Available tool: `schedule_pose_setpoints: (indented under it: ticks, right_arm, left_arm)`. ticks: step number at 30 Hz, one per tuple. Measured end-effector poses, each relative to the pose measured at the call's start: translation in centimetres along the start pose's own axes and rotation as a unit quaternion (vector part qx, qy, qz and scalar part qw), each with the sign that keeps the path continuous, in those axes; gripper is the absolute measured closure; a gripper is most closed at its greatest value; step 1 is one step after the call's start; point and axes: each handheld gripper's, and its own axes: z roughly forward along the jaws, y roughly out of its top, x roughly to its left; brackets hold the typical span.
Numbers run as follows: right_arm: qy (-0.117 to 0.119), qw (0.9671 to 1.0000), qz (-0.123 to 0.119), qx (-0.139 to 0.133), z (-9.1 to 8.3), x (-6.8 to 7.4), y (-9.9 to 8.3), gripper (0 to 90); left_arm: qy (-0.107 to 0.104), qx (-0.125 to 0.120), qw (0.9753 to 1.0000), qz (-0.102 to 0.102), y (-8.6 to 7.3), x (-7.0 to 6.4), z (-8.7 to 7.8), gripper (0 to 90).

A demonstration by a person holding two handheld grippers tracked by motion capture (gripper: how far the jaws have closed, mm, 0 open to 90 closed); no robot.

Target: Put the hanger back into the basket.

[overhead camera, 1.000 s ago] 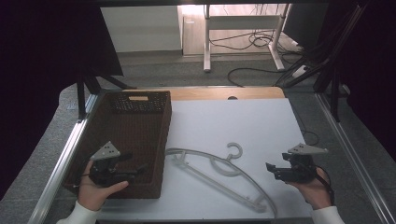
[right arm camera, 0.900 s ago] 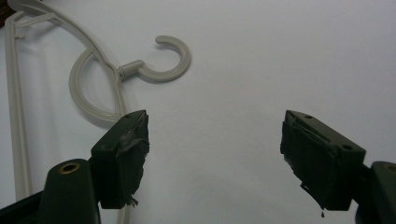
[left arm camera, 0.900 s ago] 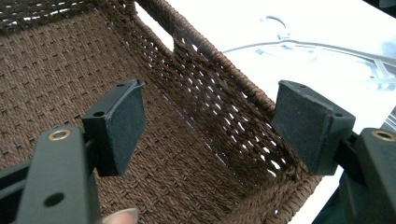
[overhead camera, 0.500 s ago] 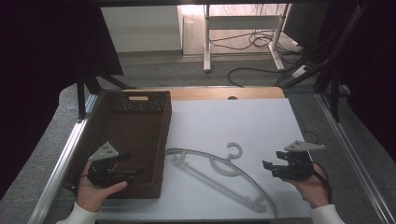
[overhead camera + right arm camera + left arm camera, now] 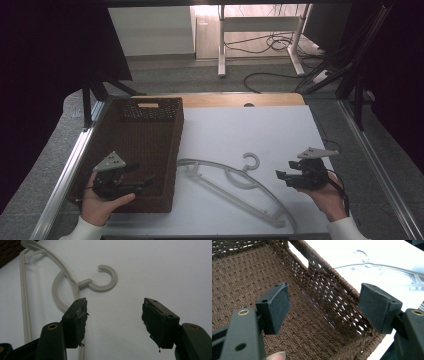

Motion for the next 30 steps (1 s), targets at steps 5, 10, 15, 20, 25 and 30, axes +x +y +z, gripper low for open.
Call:
schedule_pose_setpoints:
  ticks: [5,10,15,20,25,30]
  right_arm:
    - [0.011,0.9999,-0.007,0.006,0.5,0.6,0.6,38.1]
    - [0.018,0.9995,-0.024,0.012,1.1,1.5,1.5,38.2]
    - [0.024,0.9978,-0.047,0.040,2.1,2.5,2.6,40.0]
    - [0.031,0.9958,-0.057,0.065,3.4,3.2,3.7,40.9]
    - [0.031,0.9937,-0.069,0.082,5.0,3.6,4.2,42.2]
    - [0.031,0.9915,-0.075,0.101,6.2,4.0,4.1,43.7]
  left_arm:
    - [-0.002,-0.002,1.0000,-0.001,0.0,0.0,-0.1,24.9]
    - [-0.003,-0.002,1.0000,-0.002,0.0,0.1,-0.1,24.8]
    - [-0.004,-0.005,1.0000,-0.004,0.0,0.0,-0.2,24.8]
    - [-0.005,-0.006,1.0000,-0.003,0.0,0.0,-0.3,24.7]
    - [-0.005,-0.005,1.0000,-0.003,0.0,0.0,-0.2,24.8]
    - [-0.005,-0.003,1.0000,-0.003,0.1,-0.1,-0.1,24.5]
